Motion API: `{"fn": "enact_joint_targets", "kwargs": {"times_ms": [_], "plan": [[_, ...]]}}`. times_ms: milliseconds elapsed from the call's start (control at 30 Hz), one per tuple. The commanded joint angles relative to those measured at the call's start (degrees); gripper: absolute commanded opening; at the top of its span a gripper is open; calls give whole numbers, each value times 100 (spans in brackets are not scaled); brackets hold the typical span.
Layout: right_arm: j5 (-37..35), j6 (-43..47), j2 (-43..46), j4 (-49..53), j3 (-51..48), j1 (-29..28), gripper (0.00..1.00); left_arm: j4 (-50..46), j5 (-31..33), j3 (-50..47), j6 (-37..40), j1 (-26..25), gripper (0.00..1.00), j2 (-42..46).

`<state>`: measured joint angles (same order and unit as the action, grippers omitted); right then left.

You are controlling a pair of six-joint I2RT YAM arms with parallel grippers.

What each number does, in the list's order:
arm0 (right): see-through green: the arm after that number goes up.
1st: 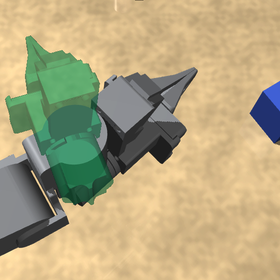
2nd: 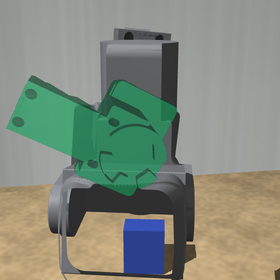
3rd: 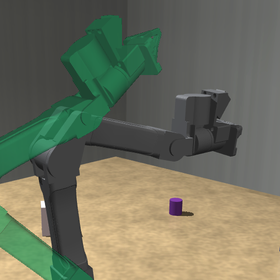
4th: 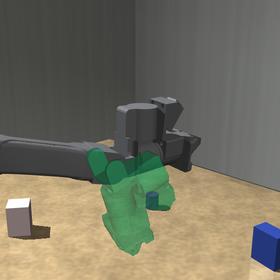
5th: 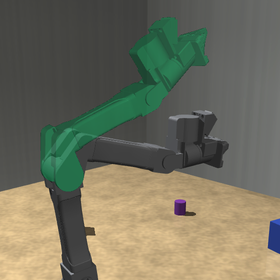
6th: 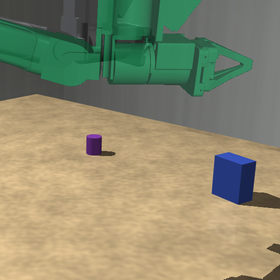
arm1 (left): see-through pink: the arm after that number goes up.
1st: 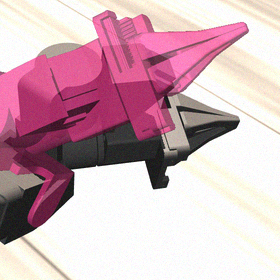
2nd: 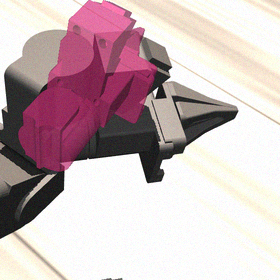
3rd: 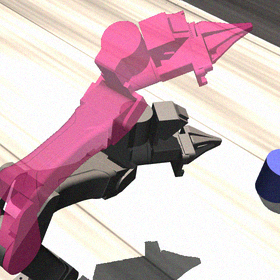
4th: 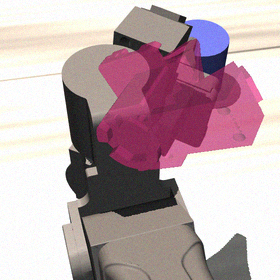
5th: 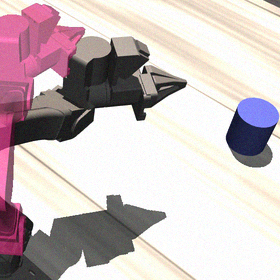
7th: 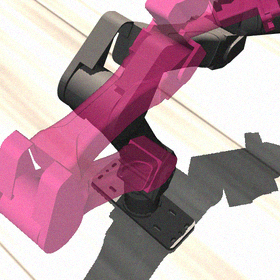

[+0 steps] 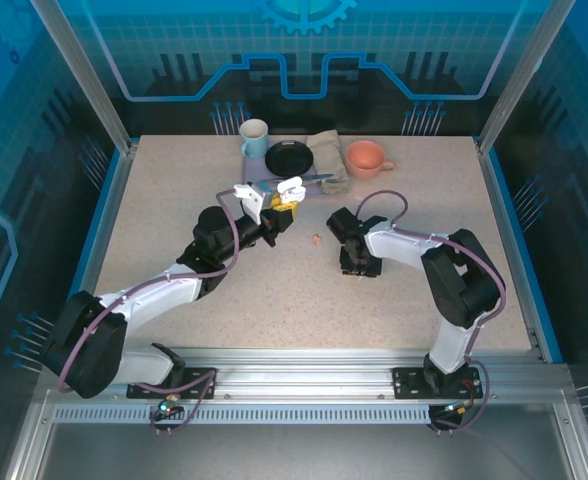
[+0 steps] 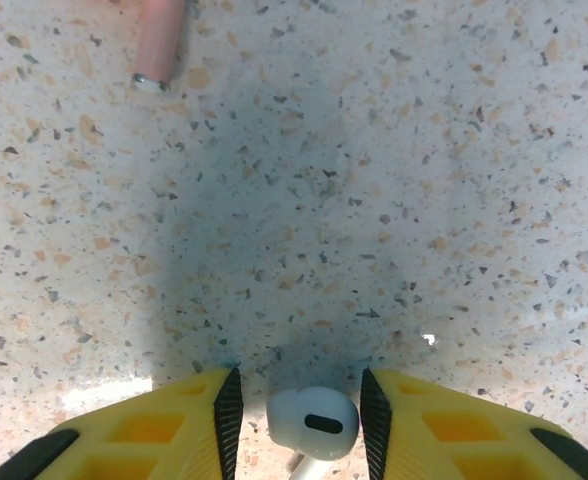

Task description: Insert the wireless bluetooth earbuds into the charging case

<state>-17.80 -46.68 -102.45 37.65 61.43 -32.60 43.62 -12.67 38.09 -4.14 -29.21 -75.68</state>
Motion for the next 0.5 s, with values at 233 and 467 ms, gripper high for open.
{"fn": "enact_joint_targets", "kwargs": {"times_ms": [233,467], "plan": [[-52,-89,192,75,-285,174,34,128,46,85,64,-28,0,-25],[-4,-43,278,38,-281,193,29,108,42,103,48,-26,0,-37]]}}
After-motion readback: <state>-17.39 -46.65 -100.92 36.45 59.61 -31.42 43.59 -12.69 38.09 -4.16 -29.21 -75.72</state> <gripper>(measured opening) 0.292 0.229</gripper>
